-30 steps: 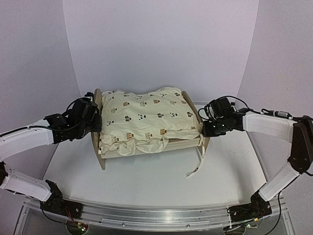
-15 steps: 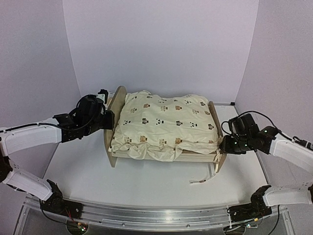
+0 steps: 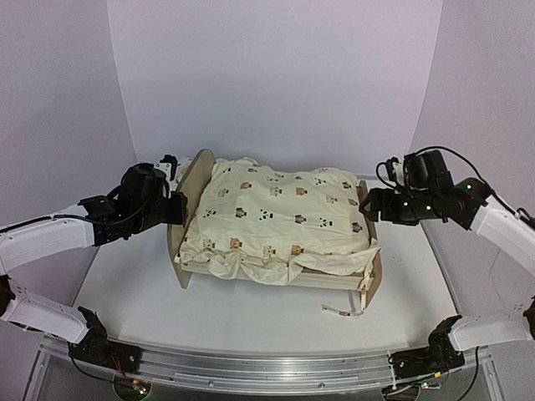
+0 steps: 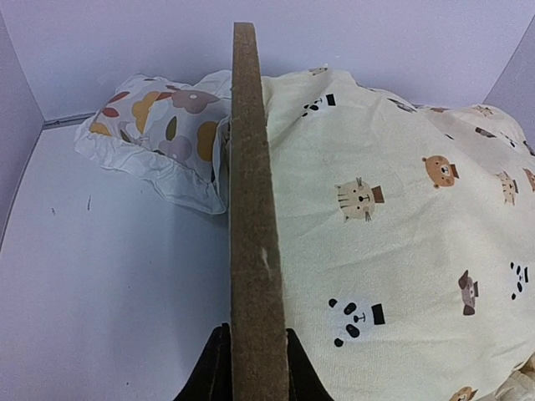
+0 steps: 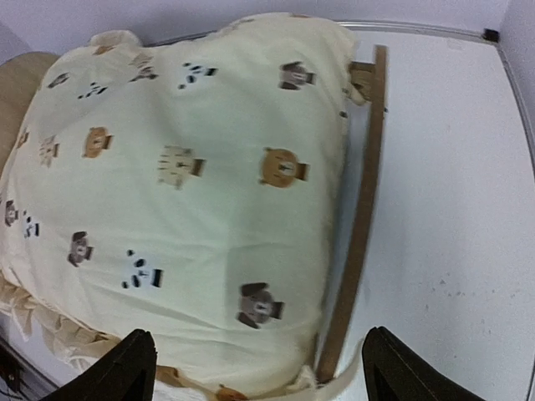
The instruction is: Set up the pet bed
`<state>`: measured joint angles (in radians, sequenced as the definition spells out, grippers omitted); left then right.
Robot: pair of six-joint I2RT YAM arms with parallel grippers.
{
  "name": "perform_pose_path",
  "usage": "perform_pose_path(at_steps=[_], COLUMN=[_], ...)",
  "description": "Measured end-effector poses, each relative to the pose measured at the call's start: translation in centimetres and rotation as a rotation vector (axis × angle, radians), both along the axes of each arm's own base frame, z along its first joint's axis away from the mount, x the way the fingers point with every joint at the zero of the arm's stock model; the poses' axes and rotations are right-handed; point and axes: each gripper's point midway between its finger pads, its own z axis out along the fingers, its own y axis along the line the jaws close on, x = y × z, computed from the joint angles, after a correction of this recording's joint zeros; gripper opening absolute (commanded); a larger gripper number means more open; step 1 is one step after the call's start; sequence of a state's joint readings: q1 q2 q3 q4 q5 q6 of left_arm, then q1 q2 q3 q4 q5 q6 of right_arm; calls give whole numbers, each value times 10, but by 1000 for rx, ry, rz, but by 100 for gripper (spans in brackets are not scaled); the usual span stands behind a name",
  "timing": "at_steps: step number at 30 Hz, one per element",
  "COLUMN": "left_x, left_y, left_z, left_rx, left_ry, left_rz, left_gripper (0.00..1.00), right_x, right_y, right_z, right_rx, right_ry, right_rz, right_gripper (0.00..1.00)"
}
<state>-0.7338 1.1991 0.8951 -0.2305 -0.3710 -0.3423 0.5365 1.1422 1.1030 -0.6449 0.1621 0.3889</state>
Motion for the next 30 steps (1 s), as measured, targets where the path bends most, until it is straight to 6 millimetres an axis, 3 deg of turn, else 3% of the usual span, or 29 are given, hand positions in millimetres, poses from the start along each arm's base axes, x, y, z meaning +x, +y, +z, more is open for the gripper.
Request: perform_pose_path(at_steps=[4,9,16,24,30], left_x=[-7,-27,-55,-60,-67], left_y=[1,1,-7,-13,-8], left_z=[0,-1,-3,-4,6], left_rx=[-14,-13,-66,-136,-152], left_ry=[21,53,107,141,125], left_rz=[-4,2,1,16,5], left_gripper=[12,16,25,40,59], right_x=[-6,-23,-52,-103,-123], right_y=[71,144,208,289,344], right_z=[15,7,-27,-45,-58], right_rx=[-35,-73,-125,-141,-159], right_ry=[-26,-14,36,22,-40], right_rz=[215,433,665,953,1096], right_gripper=[87,87,85,80,78])
